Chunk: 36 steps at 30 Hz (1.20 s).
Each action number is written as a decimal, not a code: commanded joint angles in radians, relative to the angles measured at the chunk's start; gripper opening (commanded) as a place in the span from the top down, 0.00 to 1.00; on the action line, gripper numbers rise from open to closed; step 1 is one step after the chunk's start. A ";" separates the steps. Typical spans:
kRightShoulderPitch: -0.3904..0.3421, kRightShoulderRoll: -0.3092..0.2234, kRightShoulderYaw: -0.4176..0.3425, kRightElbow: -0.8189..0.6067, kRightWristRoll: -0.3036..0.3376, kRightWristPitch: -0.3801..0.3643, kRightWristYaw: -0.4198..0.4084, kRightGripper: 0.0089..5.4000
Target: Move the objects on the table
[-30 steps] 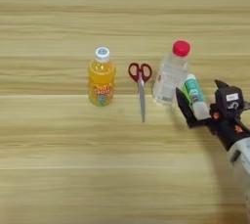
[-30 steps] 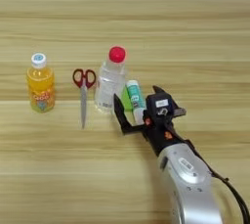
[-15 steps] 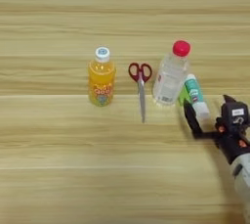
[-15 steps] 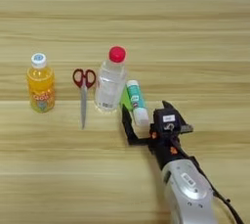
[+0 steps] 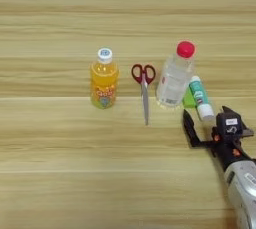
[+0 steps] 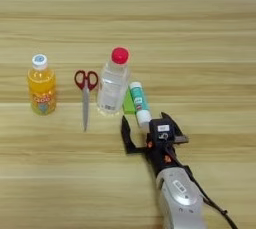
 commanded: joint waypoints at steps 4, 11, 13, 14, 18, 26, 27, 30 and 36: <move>-0.043 -0.006 -0.001 0.002 -0.008 -0.043 -0.028 0.00; -0.030 0.004 0.003 -0.015 0.004 -0.031 -0.036 0.00; -0.027 0.006 0.006 -0.022 0.006 -0.028 -0.035 0.00; -0.026 0.006 0.007 -0.025 0.006 -0.027 -0.034 0.03; -0.020 0.011 0.008 -0.045 0.009 -0.017 -0.034 0.12; -0.012 0.016 0.010 -0.073 0.012 0.002 -0.035 0.28; -0.012 0.017 0.010 -0.074 0.012 0.003 -0.035 0.32; -0.014 0.016 0.009 -0.073 0.012 0.005 -0.036 0.37; -0.019 0.016 0.007 -0.073 0.013 0.011 -0.038 0.51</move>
